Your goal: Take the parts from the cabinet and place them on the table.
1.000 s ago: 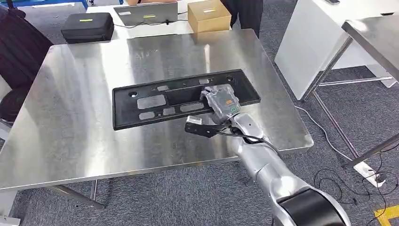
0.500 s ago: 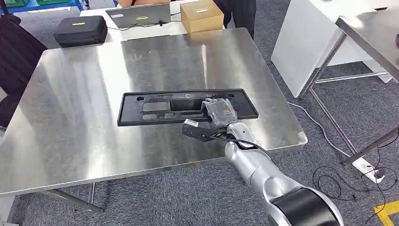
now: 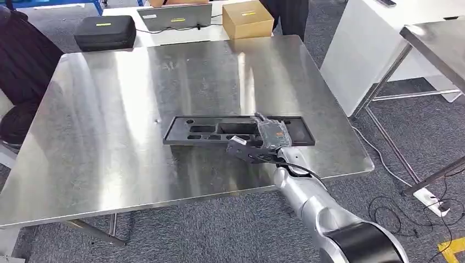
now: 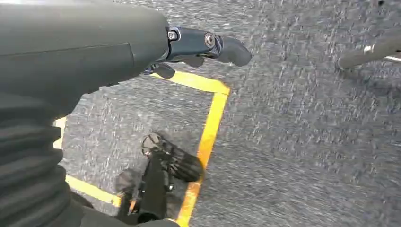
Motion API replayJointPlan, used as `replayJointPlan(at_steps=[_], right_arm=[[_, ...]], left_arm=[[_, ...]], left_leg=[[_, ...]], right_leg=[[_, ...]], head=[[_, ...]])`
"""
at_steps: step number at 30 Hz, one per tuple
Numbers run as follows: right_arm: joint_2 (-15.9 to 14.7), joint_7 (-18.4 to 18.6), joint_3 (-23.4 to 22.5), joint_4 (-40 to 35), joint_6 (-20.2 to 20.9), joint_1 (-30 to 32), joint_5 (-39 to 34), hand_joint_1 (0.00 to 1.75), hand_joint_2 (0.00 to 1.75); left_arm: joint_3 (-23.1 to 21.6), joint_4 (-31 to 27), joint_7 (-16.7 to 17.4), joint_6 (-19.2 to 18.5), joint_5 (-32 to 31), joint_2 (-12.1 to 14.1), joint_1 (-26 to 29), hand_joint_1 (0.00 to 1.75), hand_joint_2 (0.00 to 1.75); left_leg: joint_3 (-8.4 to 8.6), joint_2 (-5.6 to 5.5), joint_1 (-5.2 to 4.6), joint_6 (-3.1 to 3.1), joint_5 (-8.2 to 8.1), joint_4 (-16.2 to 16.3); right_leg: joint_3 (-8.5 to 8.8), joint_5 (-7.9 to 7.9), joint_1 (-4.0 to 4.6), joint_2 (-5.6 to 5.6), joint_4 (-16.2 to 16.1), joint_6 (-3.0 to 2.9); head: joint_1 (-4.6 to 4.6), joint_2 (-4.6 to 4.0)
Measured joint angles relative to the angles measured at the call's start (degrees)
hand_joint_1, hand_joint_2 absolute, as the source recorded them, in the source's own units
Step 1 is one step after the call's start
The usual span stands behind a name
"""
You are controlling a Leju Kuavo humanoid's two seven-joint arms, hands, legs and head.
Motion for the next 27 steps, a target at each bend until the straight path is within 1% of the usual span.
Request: replayJointPlan(at_steps=[1, 2, 3, 4, 5, 6, 7, 8, 9, 10, 11, 12, 13, 14, 15, 16, 17, 18, 19, 20, 22, 23, 24, 25, 26, 27], right_arm=[[0.0, 0.0, -0.13, 0.0, 0.07, -0.13, 0.02, 0.0, 1.75], [0.02, 0.0, -0.13, 0.0, 0.11, -0.35, 0.09, 0.0, 1.75], [0.09, 0.0, -0.15, 0.0, 0.17, -0.34, 0.15, 0.0, 1.75], [0.04, 0.0, -0.15, 0.02, 0.28, -0.31, 0.15, 0.0, 1.75], [0.02, 0.0, -0.17, 0.02, 0.31, -0.33, 0.15, 0.0, 1.75], [0.02, 0.0, -0.17, 0.02, 0.28, -0.39, 0.15, 0.0, 1.75], [0.13, 0.0, -0.17, 0.02, 0.28, -0.46, 0.15, 0.0, 1.75], [0.22, 0.0, -0.17, 0.02, 0.28, -0.51, 0.17, 0.0, 1.75], [0.37, 0.0, -0.17, 0.02, 0.41, -0.51, 0.26, 0.0, 1.75], [0.44, 0.0, -0.17, 0.06, 0.61, -0.49, 0.5, 0.0, 1.75], [0.46, 0.0, -0.17, 0.11, 0.72, -0.45, 0.57, 0.0, 1.75], [0.48, 0.02, -0.17, 0.24, 1.12, -0.39, 0.79, 0.0, 1.75], [0.52, 0.04, -0.17, 0.37, 1.36, -0.36, 0.87, 0.0, 1.75], [0.52, 0.09, -0.17, 0.42, 1.68, -0.37, 1.01, 0.0, 1.75], [0.52, 0.13, -0.17, 0.44, 1.77, -0.37, 1.07, 0.0, 1.75], [0.52, 0.13, -0.17, 0.42, 1.81, -0.38, 1.07, 0.0, 1.75], [0.55, 0.18, -0.17, 0.42, 2.03, -0.43, 1.2, 0.0, 1.75], [0.63, 0.22, -0.19, 0.44, 2.51, -0.55, 1.35, 0.0, 1.75], [0.63, 0.28, -0.22, 0.48, 2.84, -0.74, 1.36, 0.0, 1.75], [0.72, 0.37, -0.22, 0.52, 3.37, -0.77, 1.38, 0.0, 1.75], [0.79, 0.35, -0.37, 0.61, 5.64, -0.79, 1.33, 0.0, 1.75], [0.85, 0.18, -0.48, 0.59, 6.53, -0.85, 1.18, 0.0, 1.75], [0.81, -0.18, -0.77, 0.63, 8.0, -0.95, 0.81, 0.0, 1.75], [0.83, -0.5, -1.05, 0.7, 9.45, -1.31, 0.7, 0.0, 1.75], [0.85, -0.68, -1.14, 0.74, 10.47, -1.39, 0.66, 0.0, 1.75], [0.85, -0.9, -1.18, 0.81, 12.19, -1.35, 0.61, 0.0, 1.75]], left_arm=[[0.0, 0.0, 0.09, -0.07, 0.0, -0.04, -0.07, 0.0, 1.75], [0.0, 0.0, 0.13, -0.13, 0.0, -0.07, -0.11, 0.0, 1.75], [0.0, 0.0, 0.17, -0.11, 0.0, -0.07, -0.13, 0.0, 1.75], [0.04, 0.0, 0.24, -0.11, 0.0, -0.02, -0.13, 0.0, 1.75], [0.07, 0.0, 0.26, -0.11, 0.0, -0.02, -0.13, 0.0, 1.75], [0.15, 0.0, 0.26, -0.11, 0.0, 0.0, -0.13, 0.0, 1.75], [0.31, -0.07, 0.26, -0.11, 0.0, 0.31, -0.13, 0.0, 1.75], [0.39, -0.04, 0.28, -0.11, 0.0, 0.24, -0.12, 0.0, 1.75], [0.5, -0.04, 0.67, -0.24, 0.0, 0.24, -0.13, 0.0, 0.0], [0.57, -0.04, 1.44, -0.94, 0.0, 0.28, -0.13, 0.0, 0.0], [0.66, -0.04, 2.06, -1.55, 0.0, 0.28, -0.11, 0.0, 0.0], [0.79, -0.04, 2.91, -2.36, -0.02, 0.28, -0.07, 0.0, 0.0], [0.81, -0.04, 3.46, -2.98, -0.11, 0.28, -0.07, 0.0, 0.0], [0.83, -0.04, 3.83, -3.35, -0.2, 0.35, -0.07, 0.0, 0.0], [0.83, -0.06, 4.0, -3.65, -0.33, 0.39, -0.08, 0.0, 0.0], [0.83, -0.07, 4.04, -3.69, -0.35, 0.41, -0.08, 0.0, 0.0], [0.83, -0.07, 4.15, -3.78, -0.42, 0.42, -0.09, 0.0, 0.0], [0.83, -0.07, 4.35, -3.96, -0.44, 0.44, -0.11, 0.0, 0.0], [0.83, -0.07, 4.48, -4.18, -0.46, 0.46, -0.16, 0.0, 0.0], [0.83, -0.07, 4.68, -4.44, -0.53, 0.46, -0.15, 0.0, 0.0], [0.83, -0.07, 5.18, -5.01, -0.55, 0.57, -0.14, 0.0, 0.0], [0.85, -0.09, 5.35, -5.16, -0.57, 0.59, -0.16, 0.0, 0.0], [0.83, -0.09, 5.57, -5.64, -0.63, 0.57, -0.16, 0.0, 0.0], [0.83, -0.09, 5.88, -6.1, -0.72, 0.55, -0.22, 0.0, 0.0], [0.83, -0.11, 6.08, -6.32, -0.83, 0.61, -0.23, 0.0, 0.0], [0.83, -0.11, 6.34, -6.82, -1.0, 0.63, -0.23, 0.0, 0.0]], left_leg=[[0.01, -0.01, -0.15, -0.05, -0.07, 0.1], [-0.37, -0.05, -0.9, -0.31, -0.35, 0.58], [-0.47, -0.04, -0.87, -0.42, -0.49, 0.76], [-0.49, -0.04, -0.83, -0.5, -0.52, 0.82], [-0.5, -0.02, -0.54, -0.69, -0.43, 0.75], [-0.56, -0.02, -0.49, -0.96, -0.49, 0.84], [-0.89, -0.01, -0.14, -1.53, -1.18, 1.74], [-1.74, 0.11, 0.07, -2.16, -2.88, 3.93], [-3.44, 0.11, 0.53, -2.65, -5.16, 7.82], [-6.0, 0.12, 0.9, -3.12, -7.72, 13.19], [-7.93, 0.12, 1.15, -3.48, -9.19, 17.19], [-9.19, 0.14, 1.47, -3.8, -9.46, 19.6], [-9.0, 0.17, 1.81, -4.01, -8.44, 18.94], [-7.71, 0.2, 2.07, -4.12, -6.55, 16.16], [-5.68, 0.21, 2.27, -4.17, -4.35, 12.03], [-5.35, 0.22, 2.3, -4.17, -4.02, 11.36], [-3.06, 0.23, 2.43, -4.17, -2.0, 6.94], [-0.07, 0.2, 2.43, -4.01, -1.27, 1.39], [-0.17, 0.1, 1.95, -3.57, -1.24, 1.29], [-0.38, 0.05, 1.68, -3.15, -1.37, 1.58], [-0.47, 0.0, 1.25, -2.2, -1.24, 1.45], [-0.02, 0.05, 1.33, -1.62, -0.78, 0.69], [0.34, 0.19, 1.42, -1.02, -0.32, 0.04], [0.25, 0.22, 1.25, -0.28, -0.14, -0.07], [0.14, 0.22, 1.06, -0.01, -0.15, -0.07], [0.05, 0.21, 0.92, 0.1, -0.15, -0.07]], right_leg=[[2.92, 1.74, 0.05, -0.06, -5.57, -0.17], [4.84, 2.49, 0.5, -0.01, -8.5, -0.54], [4.47, 2.95, 0.17, -0.04, -8.44, -0.89], [4.43, 3.01, 0.13, -0.04, -8.37, -1.05], [4.41, 3.02, 0.31, -0.03, -8.38, -1.15], [4.48, 3.21, 0.18, -0.03, -8.57, -1.46], [4.9, 3.5, -0.68, -0.01, -8.91, -1.91], [4.98, 3.44, -0.72, -0.04, -8.94, -2.15], [5.02, 3.49, -0.69, -0.03, -8.94, -2.34], [5.0, 3.48, -0.64, -0.03, -8.92, -2.34], [4.95, 3.47, -0.63, -0.03, -8.91, -2.34], [4.96, 3.47, -0.63, -0.02, -8.9, -2.33], [4.99, 3.46, -0.69, -0.01, -8.87, -2.32], [5.03, 3.45, -0.73, 0.05, -8.84, -2.3], [5.12, 3.43, -0.78, 0.08, -8.84, -2.27], [5.14, 3.42, -0.78, 0.08, -8.84, -2.25], [5.25, 3.35, -0.82, 0.11, -8.84, -2.07], [5.28, 3.33, -0.61, 0.14, -8.84, -1.94], [5.0, 3.29, -0.07, 0.15, -8.81, -1.36], [4.9, 3.39, -0.34, 0.15, -8.84, -1.02], [5.01, 3.57, -0.53, 0.15, -9.16, -0.06], [4.92, 3.44, -0.13, 0.15, -9.16, 0.32], [4.04, 2.73, -0.29, -0.11, -7.85, 0.24], [2.06, 0.38, -0.18, -0.1, -3.78, -0.51], [-0.52, -2.01, -0.24, -0.1, 1.67, -1.02], [-3.04, -3.98, -0.29, -0.09, 7.02, -1.24]], head=[[-0.02, 0.0], [0.04, 0.0], [-0.33, 0.0], [-0.41, 0.0], [-0.35, 0.0], [-0.31, 0.0], [-0.33, 0.0], [-0.57, 0.0], [-0.7, 0.0], [-0.61, 0.0], [-0.7, 0.0], [-0.66, 0.0], [-0.66, 0.0], [-0.7, 0.0], [-0.66, 0.0], [-0.66, 0.0], [-0.68, 0.0], [-0.66, 0.0], [-0.52, 0.0], [-0.48, 0.0], [-0.46, 0.0], [-0.44, 0.0], [-0.28, 0.0], [-0.2, 0.0], [-0.24, 0.0], [-0.24, 0.0]])
